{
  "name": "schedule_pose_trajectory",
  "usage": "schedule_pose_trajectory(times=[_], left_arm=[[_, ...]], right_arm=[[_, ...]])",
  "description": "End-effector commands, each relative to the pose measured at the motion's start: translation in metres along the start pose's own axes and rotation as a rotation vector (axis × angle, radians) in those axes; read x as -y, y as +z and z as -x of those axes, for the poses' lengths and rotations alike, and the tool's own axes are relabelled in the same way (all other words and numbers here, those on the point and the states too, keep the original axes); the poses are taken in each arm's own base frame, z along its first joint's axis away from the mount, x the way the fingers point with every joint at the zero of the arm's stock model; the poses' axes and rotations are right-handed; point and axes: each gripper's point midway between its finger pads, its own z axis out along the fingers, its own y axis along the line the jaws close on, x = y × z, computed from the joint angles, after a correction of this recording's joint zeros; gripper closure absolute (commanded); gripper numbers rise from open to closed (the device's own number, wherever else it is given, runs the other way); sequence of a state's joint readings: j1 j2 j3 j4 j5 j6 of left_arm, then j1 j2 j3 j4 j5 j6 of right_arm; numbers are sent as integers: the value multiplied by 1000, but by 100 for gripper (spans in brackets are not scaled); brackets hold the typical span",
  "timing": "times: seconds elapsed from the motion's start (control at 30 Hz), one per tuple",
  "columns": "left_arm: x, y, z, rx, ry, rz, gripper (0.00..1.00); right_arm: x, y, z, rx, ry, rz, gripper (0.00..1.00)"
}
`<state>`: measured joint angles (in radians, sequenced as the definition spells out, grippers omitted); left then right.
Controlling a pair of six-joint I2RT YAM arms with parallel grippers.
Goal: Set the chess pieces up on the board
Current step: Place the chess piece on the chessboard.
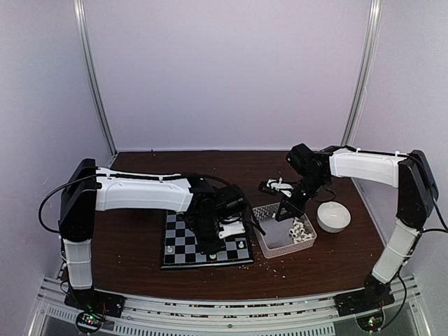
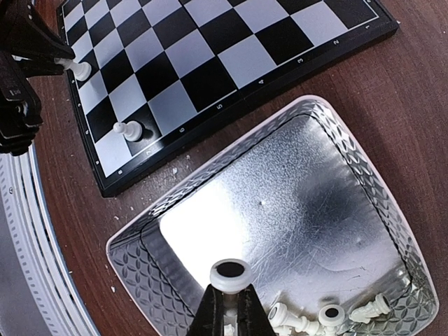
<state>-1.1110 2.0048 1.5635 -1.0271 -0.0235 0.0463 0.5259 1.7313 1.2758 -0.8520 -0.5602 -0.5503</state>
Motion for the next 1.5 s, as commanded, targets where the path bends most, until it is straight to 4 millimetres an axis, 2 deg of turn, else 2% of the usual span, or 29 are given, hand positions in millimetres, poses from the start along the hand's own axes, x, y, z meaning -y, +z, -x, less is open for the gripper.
schedule_pose_trajectory(times=[0.0,0.27,0.47,0.67,0.73,0.8,0.9,0.97,1.07,1.27,1.4,1.47], left_arm=[[1,-2,-12,-36,-6,4,100],[4,2,-12,-46,-7,-13,98],[-1,-5,-1,-6,-16,10,68],[-2,-25,19,105,-23,12,60],[-1,-40,25,148,-26,3,59],[-2,-66,34,221,-27,8,58],[-8,-119,53,406,-28,45,56],[-11,-165,66,597,-36,61,55],[-10,-212,83,876,-17,51,52],[-6,-251,90,1164,144,137,54],[11,-256,93,1253,304,141,55],[21,-251,91,1285,398,144,55]], right_arm=[[0,4,-3,-19,7,6,100],[-1,3,-3,-17,7,7,100],[-1,2,-2,-12,5,7,100],[-2,0,-2,-10,4,5,100],[-3,-4,0,-5,0,3,100],[-8,-14,6,21,-8,8,100],[-27,-36,23,99,-36,62,100],[-46,-54,37,169,-63,127,100],[-76,-81,56,254,-97,247,99],[-119,-113,77,326,-139,432,98],[-148,-125,78,304,-181,556,98],[-161,-126,75,281,-211,595,98]])
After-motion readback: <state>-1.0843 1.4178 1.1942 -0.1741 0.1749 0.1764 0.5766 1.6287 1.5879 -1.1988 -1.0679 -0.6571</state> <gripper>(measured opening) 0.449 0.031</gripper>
